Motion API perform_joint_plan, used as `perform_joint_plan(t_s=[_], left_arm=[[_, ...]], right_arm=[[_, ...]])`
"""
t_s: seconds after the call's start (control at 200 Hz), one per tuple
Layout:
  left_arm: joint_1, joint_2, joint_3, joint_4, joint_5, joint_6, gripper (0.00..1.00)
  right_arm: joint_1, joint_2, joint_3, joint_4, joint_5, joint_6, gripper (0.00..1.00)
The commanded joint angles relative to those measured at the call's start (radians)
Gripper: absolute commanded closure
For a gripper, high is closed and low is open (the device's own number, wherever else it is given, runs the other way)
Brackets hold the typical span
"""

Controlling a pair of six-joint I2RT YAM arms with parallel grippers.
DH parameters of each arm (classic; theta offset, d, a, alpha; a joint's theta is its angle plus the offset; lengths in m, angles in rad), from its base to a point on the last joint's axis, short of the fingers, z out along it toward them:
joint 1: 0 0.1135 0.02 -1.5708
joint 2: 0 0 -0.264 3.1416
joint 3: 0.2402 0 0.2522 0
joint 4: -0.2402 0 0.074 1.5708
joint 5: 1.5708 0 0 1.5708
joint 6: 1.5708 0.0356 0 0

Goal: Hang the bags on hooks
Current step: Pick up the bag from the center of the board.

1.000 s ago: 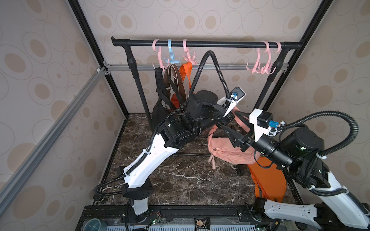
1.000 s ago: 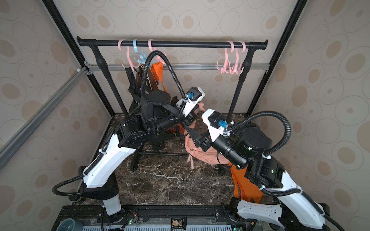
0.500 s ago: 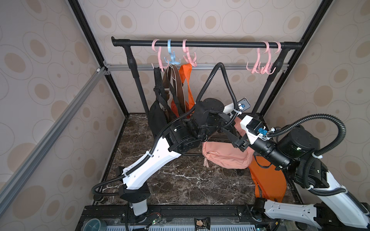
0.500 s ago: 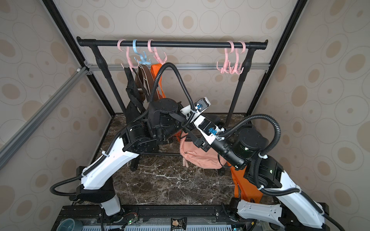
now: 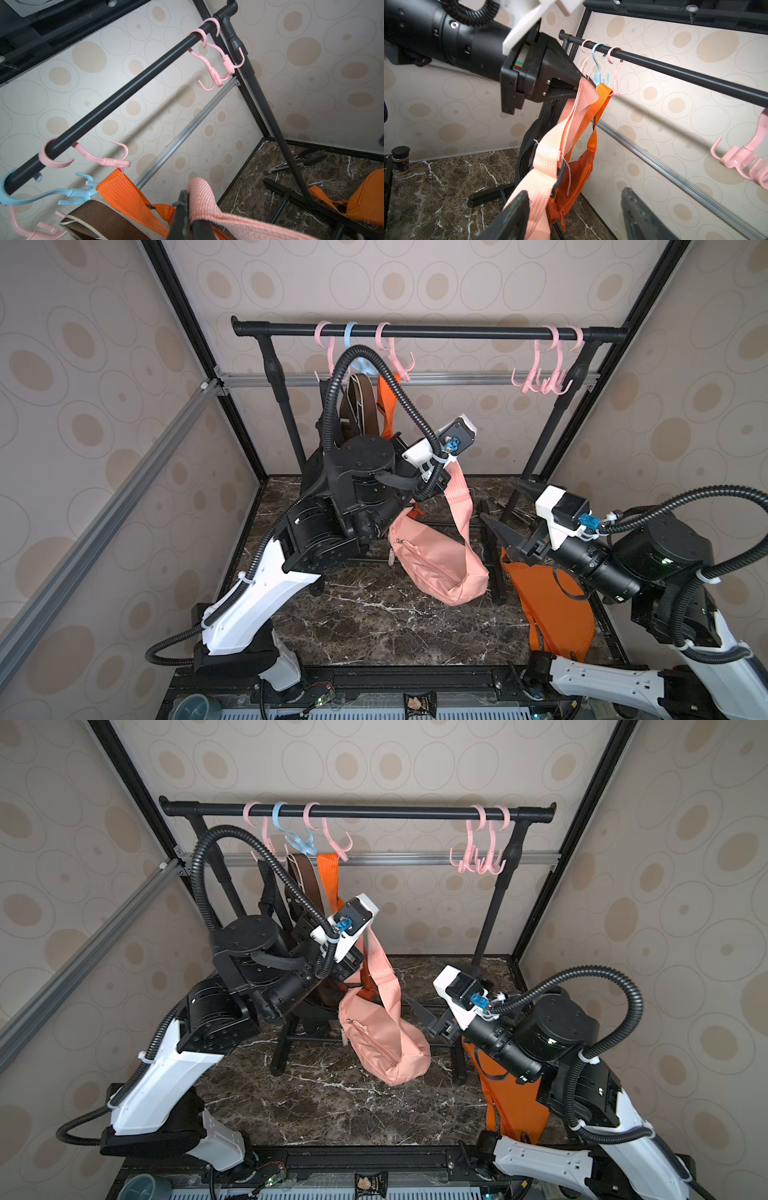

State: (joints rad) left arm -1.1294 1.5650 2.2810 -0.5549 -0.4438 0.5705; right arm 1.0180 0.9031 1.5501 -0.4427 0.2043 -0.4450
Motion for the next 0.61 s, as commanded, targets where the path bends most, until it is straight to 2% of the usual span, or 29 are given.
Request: perform_joint_plan(t_s=[0.0, 0.235, 0.45, 0.6], left_arm=[[-0.016, 0.003, -0.028, 0.02, 0.031, 0.03, 1.0], [-0.034, 0.043, -0.012, 0.021, 0.033, 0.043, 1.0], [-0.052, 0.059, 0.038, 0.023, 0.03, 0.059, 1.0], [-0.067, 0.012, -0.019, 0.025, 0.017, 0.063, 1.0]], right_arm=[[-0.006, 0.067, 0.057, -0.018, -0.031, 0.011, 0.29], [-0.006, 0.205, 0.186, -0.055, -0.139, 0.051, 0.3], [-0.026, 0.265, 0.19, -0.099, 0.035, -0.075, 0.32], [-0.072, 0.228, 0.16, -0.033, 0.061, -0.081, 0.33]])
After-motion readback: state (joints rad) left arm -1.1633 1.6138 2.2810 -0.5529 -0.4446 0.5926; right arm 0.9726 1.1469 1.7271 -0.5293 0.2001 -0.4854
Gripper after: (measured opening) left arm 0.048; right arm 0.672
